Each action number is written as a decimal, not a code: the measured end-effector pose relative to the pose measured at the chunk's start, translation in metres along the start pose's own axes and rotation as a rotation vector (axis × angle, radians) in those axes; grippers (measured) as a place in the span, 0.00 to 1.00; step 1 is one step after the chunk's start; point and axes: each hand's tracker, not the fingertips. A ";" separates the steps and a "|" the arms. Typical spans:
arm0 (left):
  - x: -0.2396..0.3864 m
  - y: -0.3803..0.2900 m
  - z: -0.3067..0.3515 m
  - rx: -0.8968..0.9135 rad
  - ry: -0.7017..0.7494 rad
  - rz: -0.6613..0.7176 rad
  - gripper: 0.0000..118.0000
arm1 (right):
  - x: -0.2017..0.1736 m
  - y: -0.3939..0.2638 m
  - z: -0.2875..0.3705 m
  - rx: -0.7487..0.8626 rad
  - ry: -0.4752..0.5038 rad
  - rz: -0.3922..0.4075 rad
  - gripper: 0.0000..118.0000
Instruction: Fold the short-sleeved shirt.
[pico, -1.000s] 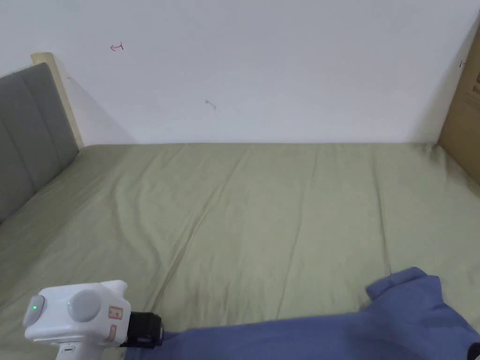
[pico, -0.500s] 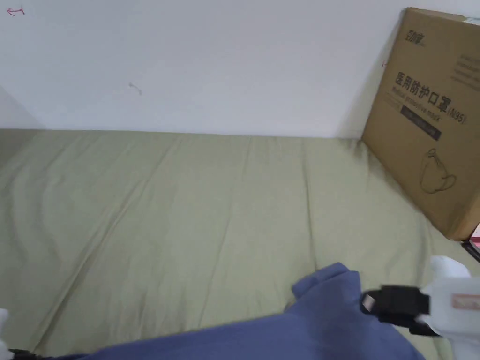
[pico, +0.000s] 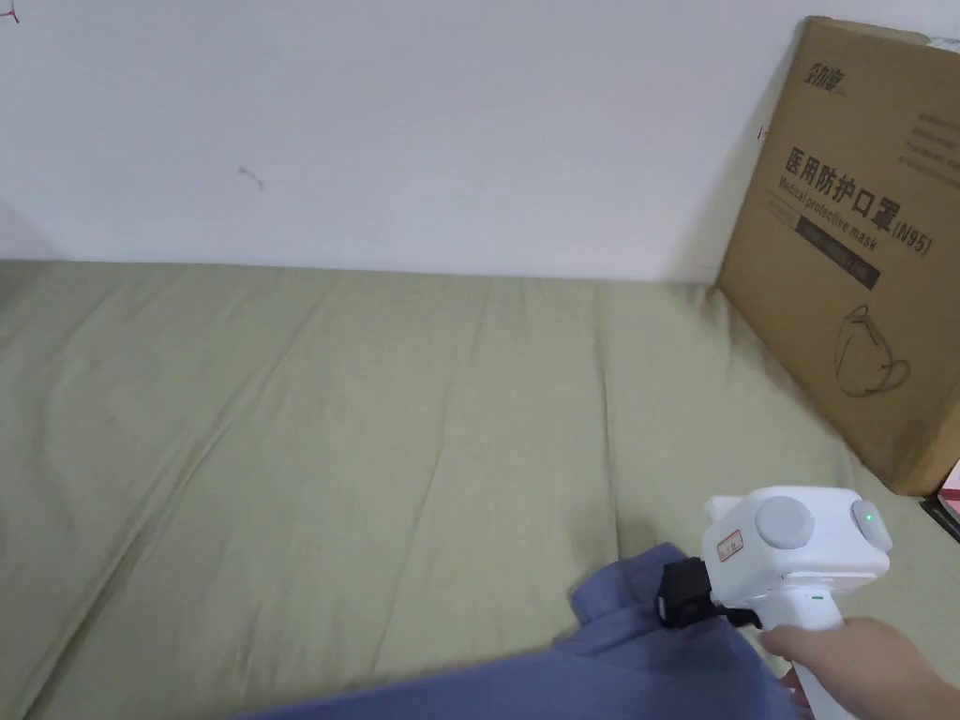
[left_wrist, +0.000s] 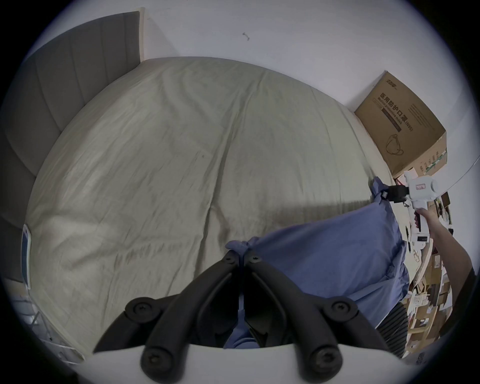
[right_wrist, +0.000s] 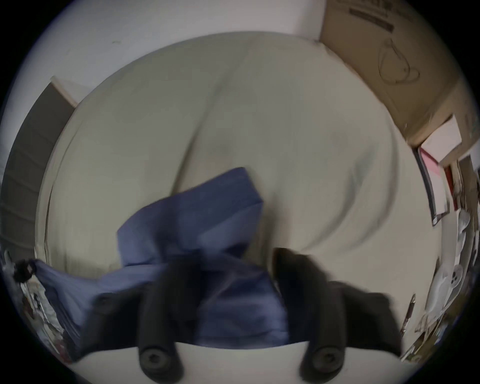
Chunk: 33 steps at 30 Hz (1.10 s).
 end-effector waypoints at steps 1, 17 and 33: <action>-0.002 0.000 -0.001 -0.001 -0.008 0.014 0.01 | -0.002 -0.003 0.007 0.007 0.009 0.012 0.02; -0.007 0.046 0.020 0.206 -0.158 0.035 0.01 | 0.009 -0.062 0.173 0.438 0.135 -0.213 0.02; -0.032 -0.076 0.028 -0.133 -0.143 -0.090 0.06 | 0.033 -0.304 0.166 0.045 0.140 -0.250 0.02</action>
